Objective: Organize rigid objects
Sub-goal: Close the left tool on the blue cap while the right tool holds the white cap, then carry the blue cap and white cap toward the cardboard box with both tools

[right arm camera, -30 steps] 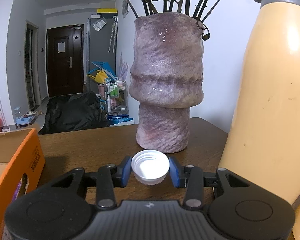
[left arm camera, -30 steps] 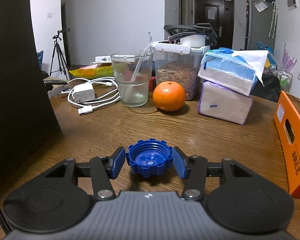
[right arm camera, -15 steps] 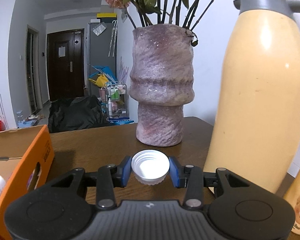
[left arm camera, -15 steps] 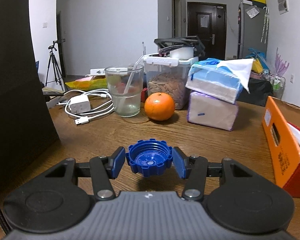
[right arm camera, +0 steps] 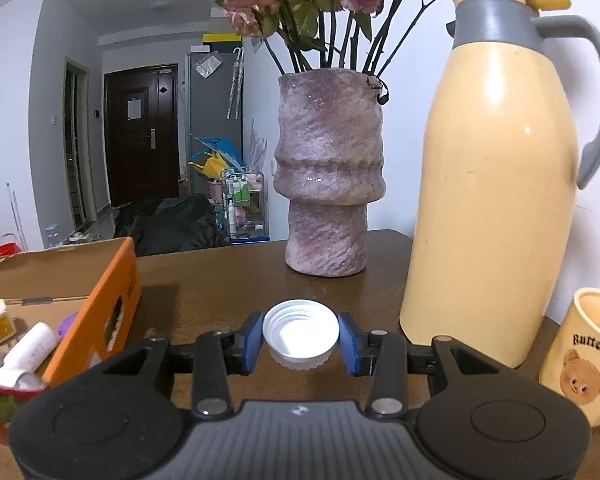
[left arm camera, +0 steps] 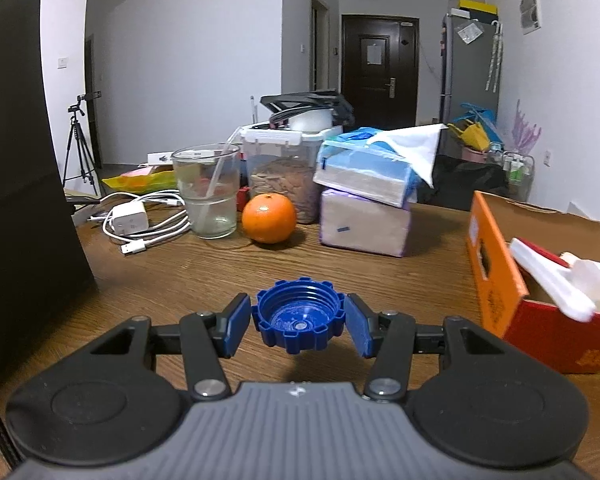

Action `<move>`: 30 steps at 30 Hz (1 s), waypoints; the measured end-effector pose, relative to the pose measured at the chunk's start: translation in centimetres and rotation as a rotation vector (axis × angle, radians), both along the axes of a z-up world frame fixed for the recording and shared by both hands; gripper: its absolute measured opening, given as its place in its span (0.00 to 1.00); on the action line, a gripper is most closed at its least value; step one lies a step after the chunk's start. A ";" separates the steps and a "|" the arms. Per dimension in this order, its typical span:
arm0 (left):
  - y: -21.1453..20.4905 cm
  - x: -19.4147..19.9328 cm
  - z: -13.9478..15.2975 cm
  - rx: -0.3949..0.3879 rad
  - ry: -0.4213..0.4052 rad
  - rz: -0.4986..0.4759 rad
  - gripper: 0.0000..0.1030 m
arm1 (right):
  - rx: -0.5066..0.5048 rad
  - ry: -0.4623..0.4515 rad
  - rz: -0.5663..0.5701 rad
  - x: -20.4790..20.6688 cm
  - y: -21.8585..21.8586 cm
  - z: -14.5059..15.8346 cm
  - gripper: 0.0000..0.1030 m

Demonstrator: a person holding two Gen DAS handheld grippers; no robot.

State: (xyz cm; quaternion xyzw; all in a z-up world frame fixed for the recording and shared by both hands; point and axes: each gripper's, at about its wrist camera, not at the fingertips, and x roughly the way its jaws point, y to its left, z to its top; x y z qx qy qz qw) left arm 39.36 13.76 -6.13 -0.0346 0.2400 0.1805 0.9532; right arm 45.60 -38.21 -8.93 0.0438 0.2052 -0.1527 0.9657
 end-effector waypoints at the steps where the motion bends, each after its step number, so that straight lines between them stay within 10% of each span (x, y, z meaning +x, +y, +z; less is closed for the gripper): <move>1: -0.2 -0.2 0.1 -0.001 -0.003 -0.005 0.51 | 0.002 -0.001 0.002 -0.4 0.1 0.0 0.38; 30: -4.1 -7.4 1.8 -0.014 -0.076 -0.125 0.52 | -0.006 -0.045 0.118 -10.6 5.1 1.3 0.38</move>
